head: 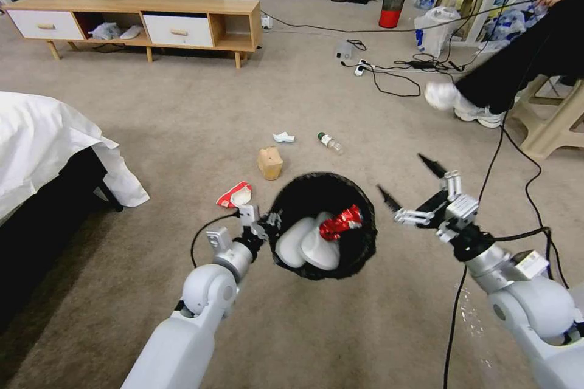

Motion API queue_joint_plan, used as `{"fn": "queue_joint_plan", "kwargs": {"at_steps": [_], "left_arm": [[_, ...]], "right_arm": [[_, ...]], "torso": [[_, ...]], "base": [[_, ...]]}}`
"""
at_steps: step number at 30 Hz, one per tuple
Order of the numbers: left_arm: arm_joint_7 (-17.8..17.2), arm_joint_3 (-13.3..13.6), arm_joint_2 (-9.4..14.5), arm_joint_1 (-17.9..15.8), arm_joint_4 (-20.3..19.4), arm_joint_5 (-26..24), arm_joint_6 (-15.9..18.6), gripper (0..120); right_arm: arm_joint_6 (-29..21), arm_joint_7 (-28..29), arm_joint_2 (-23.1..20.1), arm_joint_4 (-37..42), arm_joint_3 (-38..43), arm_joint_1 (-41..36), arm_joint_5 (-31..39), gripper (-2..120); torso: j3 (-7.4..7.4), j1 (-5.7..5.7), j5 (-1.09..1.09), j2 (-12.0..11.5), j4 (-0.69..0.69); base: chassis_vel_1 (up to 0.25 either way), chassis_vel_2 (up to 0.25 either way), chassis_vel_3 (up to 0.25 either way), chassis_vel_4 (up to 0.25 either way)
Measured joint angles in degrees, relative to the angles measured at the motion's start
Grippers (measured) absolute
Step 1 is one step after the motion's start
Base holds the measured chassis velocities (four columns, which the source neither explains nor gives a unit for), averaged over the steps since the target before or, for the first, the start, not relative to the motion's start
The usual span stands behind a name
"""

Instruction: Pick up the trash bin, then pick up the garbage from the floor and place it into the trash bin.

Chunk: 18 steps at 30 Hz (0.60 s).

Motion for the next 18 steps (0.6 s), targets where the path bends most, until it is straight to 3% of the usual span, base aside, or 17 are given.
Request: {"fn": "queue_joint_plan", "kwargs": {"at_steps": [2, 4, 7, 18], "left_arm": [[0.0, -0.9, 0.1, 0.3, -0.6, 0.7, -0.2, 4], [0.1, -2.4, 0.3, 1.0, -2.1, 1.5, -0.3, 4], [0.2, -3.2, 0.4, 1.6, -2.9, 2.2, -0.7, 4], [0.4, -5.2, 1.1, 3.0, -5.0, 2.6, -1.4, 4]], "right_arm": [[-0.9, 2.2, 0.3, -0.3, 0.1, 0.1, 0.0, 100], [-3.2, 8.3, 1.1, -1.7, 0.0, 0.6, -0.5, 100], [-4.2, 11.4, 1.8, -3.7, -0.4, 1.0, -2.1, 100], [-3.6, 12.5, 3.9, -9.9, -1.5, 1.9, -5.5, 100]], "torso": [[0.00, 0.00, 0.00, 0.0, 0.01], [0.00, 0.00, 0.01, 0.0, 0.01], [0.00, 0.00, 0.01, 0.0, 0.00], [0.00, 0.00, 0.01, 0.0, 0.01]], "base": [[0.000, 0.000, 0.000, 0.000], [0.000, 0.000, 0.000, 0.000], [0.000, 0.000, 0.000, 0.000], [0.000, 0.000, 0.000, 0.000]]}}
